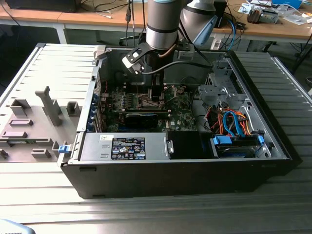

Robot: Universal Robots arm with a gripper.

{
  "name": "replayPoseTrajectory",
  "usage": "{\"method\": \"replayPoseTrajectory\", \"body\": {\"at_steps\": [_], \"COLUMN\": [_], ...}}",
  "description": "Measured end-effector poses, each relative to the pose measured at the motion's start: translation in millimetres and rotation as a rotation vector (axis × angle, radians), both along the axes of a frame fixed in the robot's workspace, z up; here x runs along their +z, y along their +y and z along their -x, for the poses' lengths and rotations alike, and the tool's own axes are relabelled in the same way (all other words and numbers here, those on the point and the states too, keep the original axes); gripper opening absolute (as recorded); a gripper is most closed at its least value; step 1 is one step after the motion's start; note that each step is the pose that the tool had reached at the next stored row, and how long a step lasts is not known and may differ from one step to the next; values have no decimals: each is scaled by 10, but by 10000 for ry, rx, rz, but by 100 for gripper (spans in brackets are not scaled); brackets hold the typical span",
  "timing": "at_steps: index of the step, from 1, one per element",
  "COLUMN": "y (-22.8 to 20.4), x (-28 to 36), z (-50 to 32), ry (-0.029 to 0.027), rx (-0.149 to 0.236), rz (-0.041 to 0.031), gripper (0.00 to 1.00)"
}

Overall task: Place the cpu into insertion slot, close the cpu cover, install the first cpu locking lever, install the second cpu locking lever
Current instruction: 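Place the cpu into insertion slot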

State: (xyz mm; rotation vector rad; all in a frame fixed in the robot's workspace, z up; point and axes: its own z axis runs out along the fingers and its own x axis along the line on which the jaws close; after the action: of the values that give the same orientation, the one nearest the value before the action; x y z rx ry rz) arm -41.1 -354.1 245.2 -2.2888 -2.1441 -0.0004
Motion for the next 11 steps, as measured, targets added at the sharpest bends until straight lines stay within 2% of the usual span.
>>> {"method": "replayPoseTrajectory", "body": {"at_steps": [3,7,9,11], "y": [38,90,123,138], "x": [-17,-67,-128,-161], "z": [5,35,77,97], "ry": [0,-1,0,-1], "rx": [312,345,379,454], "rz": [1,-2,1,-1], "gripper": [54,54,54,54]}}
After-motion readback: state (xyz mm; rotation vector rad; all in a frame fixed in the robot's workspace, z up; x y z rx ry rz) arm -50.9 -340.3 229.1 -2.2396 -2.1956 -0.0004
